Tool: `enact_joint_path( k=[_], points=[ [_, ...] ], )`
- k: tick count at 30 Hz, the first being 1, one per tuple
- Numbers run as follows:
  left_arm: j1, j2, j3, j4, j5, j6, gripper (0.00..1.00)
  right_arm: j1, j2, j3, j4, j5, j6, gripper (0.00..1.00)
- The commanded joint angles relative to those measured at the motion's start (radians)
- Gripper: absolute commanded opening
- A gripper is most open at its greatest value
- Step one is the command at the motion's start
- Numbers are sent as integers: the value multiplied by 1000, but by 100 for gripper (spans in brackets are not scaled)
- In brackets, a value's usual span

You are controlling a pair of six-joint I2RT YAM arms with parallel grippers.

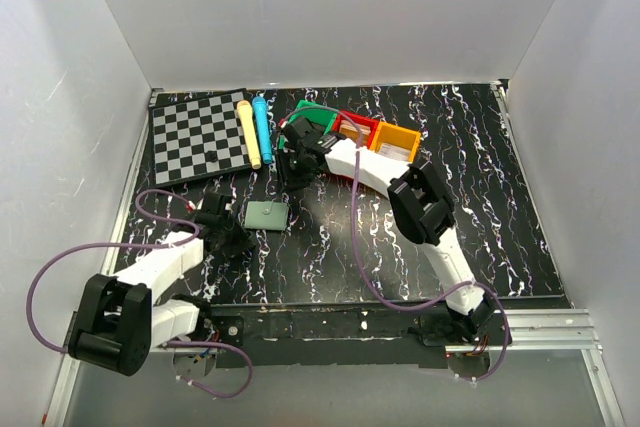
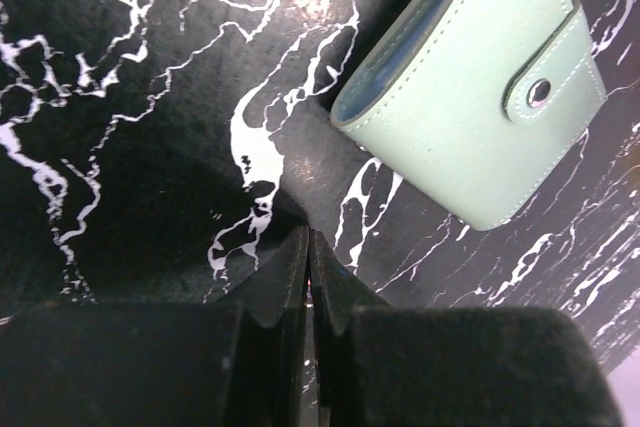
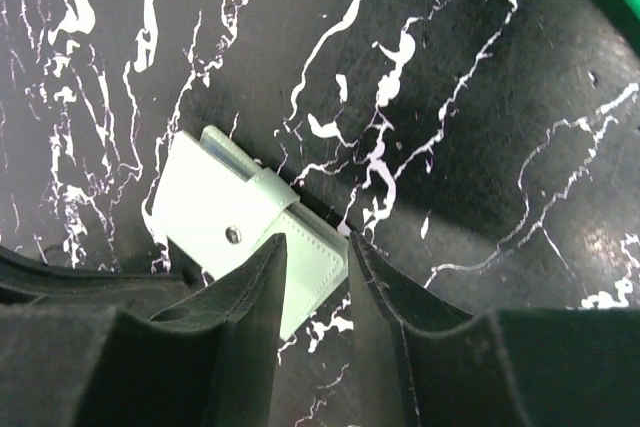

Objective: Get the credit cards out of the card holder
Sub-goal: Move the card holder to the center of the board.

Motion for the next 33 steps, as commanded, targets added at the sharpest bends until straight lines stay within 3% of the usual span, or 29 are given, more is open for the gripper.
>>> enact_joint_path(
  k=[1,4,6,17,23,33],
  points=[
    [8,27,9,39,29,16,0,5,54,93,-40,-46,14,42],
    [11,43,19,47,31,18,14,10,74,96,-43,-72,16,46],
    [13,51,19,61,39,20,19,10,71,76,-35,-85,14,47],
    [18,122,52,126,66,92,24,11,-21,-176,95,-203,5,46],
    [18,146,65,179,122,154,29,16,-105,-334,173,-209,11,39],
    [10,244,85,277,266,217,30,48,-349,-670,301,-183,93,41]
  ],
)
